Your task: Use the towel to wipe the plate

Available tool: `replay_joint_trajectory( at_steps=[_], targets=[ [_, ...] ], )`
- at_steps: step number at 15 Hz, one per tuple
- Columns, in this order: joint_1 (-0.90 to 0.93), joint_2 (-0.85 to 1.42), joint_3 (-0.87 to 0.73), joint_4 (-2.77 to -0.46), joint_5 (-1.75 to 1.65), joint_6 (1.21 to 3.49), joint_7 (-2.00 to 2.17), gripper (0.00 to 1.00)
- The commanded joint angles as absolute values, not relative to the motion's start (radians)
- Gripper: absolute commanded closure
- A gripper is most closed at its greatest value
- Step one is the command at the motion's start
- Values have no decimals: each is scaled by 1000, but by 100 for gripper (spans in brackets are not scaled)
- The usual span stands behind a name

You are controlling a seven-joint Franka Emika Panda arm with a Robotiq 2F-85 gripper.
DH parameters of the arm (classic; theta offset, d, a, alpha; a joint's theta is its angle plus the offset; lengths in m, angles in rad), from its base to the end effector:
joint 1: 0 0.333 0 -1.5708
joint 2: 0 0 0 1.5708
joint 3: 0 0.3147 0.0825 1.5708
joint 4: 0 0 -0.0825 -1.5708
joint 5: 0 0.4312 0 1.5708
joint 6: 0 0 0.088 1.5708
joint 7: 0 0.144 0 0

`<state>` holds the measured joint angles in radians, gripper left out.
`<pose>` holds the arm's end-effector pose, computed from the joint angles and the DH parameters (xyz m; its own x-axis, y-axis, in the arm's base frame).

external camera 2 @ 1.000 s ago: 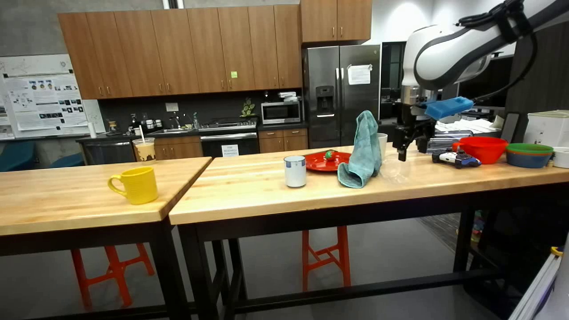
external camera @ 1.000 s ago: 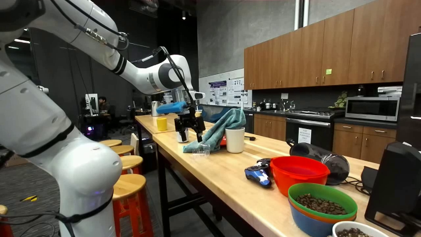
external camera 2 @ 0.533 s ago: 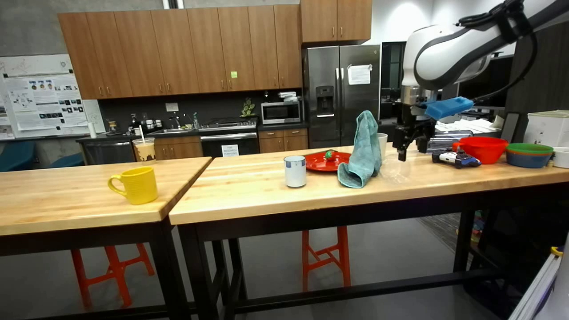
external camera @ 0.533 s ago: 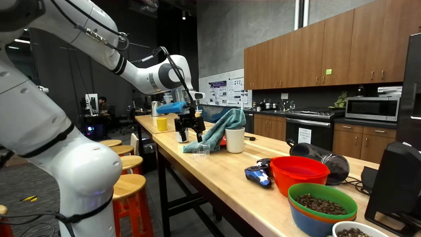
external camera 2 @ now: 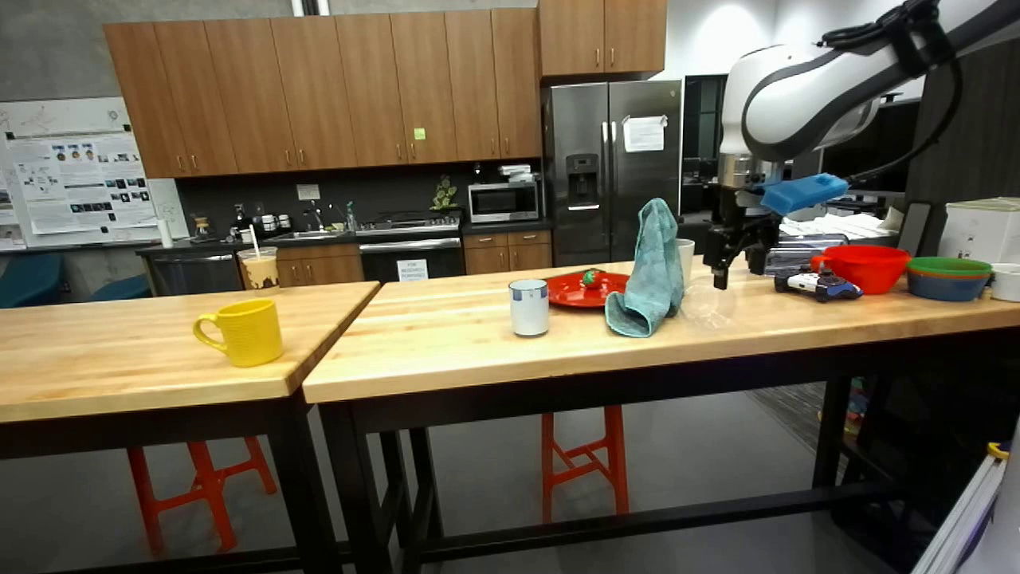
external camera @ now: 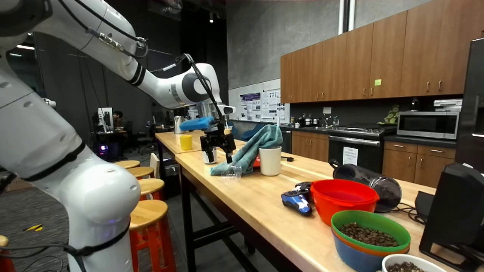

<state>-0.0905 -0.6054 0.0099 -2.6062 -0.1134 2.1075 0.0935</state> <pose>0.4160 -0.0429 0.4006 0.9868 -0.1161 0.1128 -0.1274 -0.9870 0.0983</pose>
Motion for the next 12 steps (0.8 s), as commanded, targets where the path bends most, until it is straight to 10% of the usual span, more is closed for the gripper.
replay_joint_trajectory(
  at_steps=[1, 12],
  targets=[
    [-70, -591, 35, -2588, -115, 2118, 117, 0],
    [-76, -395, 142, -2470, -289, 2528, 134, 0]
  ],
)
